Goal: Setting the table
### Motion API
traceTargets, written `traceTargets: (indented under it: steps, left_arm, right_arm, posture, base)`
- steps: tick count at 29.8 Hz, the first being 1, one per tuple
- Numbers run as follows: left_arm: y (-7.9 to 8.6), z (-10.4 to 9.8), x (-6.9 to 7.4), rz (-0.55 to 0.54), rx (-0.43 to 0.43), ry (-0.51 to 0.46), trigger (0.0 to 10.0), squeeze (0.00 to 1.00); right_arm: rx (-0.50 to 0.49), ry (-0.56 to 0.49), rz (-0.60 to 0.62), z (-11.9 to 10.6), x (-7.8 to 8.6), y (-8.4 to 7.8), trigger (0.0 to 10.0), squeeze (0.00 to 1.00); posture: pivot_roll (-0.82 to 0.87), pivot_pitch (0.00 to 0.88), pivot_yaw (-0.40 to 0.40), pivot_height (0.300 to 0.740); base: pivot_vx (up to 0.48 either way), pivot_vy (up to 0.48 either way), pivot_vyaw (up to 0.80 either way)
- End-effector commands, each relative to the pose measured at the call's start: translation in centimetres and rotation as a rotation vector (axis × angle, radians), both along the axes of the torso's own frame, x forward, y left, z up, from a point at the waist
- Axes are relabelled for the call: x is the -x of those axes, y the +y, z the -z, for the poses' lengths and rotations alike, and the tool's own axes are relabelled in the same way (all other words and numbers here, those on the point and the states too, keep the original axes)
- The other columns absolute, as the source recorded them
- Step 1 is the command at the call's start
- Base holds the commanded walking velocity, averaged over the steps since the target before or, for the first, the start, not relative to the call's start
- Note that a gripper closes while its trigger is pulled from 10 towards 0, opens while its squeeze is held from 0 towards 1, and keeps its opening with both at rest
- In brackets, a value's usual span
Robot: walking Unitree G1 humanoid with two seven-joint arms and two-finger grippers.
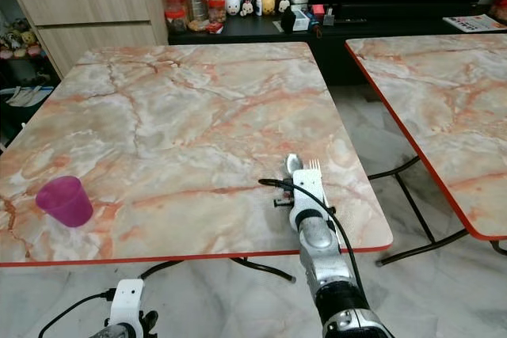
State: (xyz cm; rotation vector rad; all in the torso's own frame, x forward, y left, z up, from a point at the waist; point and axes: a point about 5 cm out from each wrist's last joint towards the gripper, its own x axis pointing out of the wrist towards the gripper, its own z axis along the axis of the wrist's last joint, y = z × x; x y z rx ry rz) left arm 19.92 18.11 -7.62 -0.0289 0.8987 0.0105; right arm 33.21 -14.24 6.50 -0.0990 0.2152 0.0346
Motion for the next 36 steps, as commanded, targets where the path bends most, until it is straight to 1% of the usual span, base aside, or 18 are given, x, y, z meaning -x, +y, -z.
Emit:
traceTargets:
  steps: [1, 3, 6, 9, 14, 16, 19, 27, 36]
  left_arm:
    - [0.4, 0.0, 0.0, -0.021, -0.022, 0.005, 10.0, 0.00]
    - [0.4, 0.0, 0.0, -0.022, -0.026, 0.004, 10.0, 0.00]
    - [0.4, 0.0, 0.0, -0.022, -0.025, 0.003, 10.0, 0.00]
    - [0.5, -0.1, -0.1, -0.021, -0.048, -0.001, 10.0, 0.00]
    - [0.6, -0.1, 0.0, -0.040, -0.062, -0.017, 10.0, 0.00]
    - [0.6, -0.1, 0.0, -0.042, -0.069, -0.016, 10.0, 0.00]
    - [0.7, -0.1, -0.1, -0.048, -0.074, -0.018, 10.0, 0.00]
    - [0.8, -0.2, -0.1, -0.059, -0.074, -0.022, 10.0, 0.00]
    - [1.0, -0.2, -0.1, -0.058, -0.076, -0.021, 10.0, 0.00]
  right_arm:
    - [-0.004, -0.216, -0.065, -4.2, -1.3, 1.5, 10.0, 0.00]
    - [-0.004, -0.281, -0.091, -5.5, -1.5, 2.2, 10.0, 0.00]
    - [-0.006, -0.294, -0.099, -5.7, -1.6, 2.4, 10.0, 0.00]
    - [0.004, -0.354, -0.114, -6.6, -1.7, 2.7, 10.0, 0.00]
    - [-0.009, -0.423, -0.102, -7.9, -1.6, 2.3, 10.0, 0.00]
    - [-0.011, -0.440, -0.095, -8.2, -1.6, 2.1, 10.0, 0.00]
    - [-0.026, -0.496, -0.082, -9.3, -1.6, 1.7, 10.0, 0.00]
    - [-0.020, -0.513, -0.061, -9.8, -1.7, 1.3, 10.0, 0.00]
    - [-0.024, -0.517, -0.057, -9.9, -1.6, 1.3, 10.0, 0.00]
  posture:
    - [-0.07, 0.000, -0.007, 0.740]
    - [-0.06, 0.000, -0.008, 0.740]
    - [-0.06, 0.000, -0.008, 0.740]
    - [-0.06, 0.000, -0.011, 0.740]
    - [-0.06, 0.000, -0.015, 0.740]
    - [-0.07, 0.000, -0.016, 0.740]
    - [-0.06, 0.000, -0.017, 0.740]
    - [-0.06, 0.000, -0.014, 0.740]
    - [-0.06, 0.000, -0.007, 0.740]
  base:
    - [0.000, 0.000, 0.00]
    - [0.000, 0.000, 0.00]
    - [0.000, 0.000, 0.00]
    - [0.000, 0.000, 0.00]
    - [0.000, 0.000, 0.00]
    - [0.000, -0.379, 0.00]
    - [0.000, -0.480, 0.00]
    - [0.000, -0.480, 0.00]
    - [0.000, -0.480, 0.00]
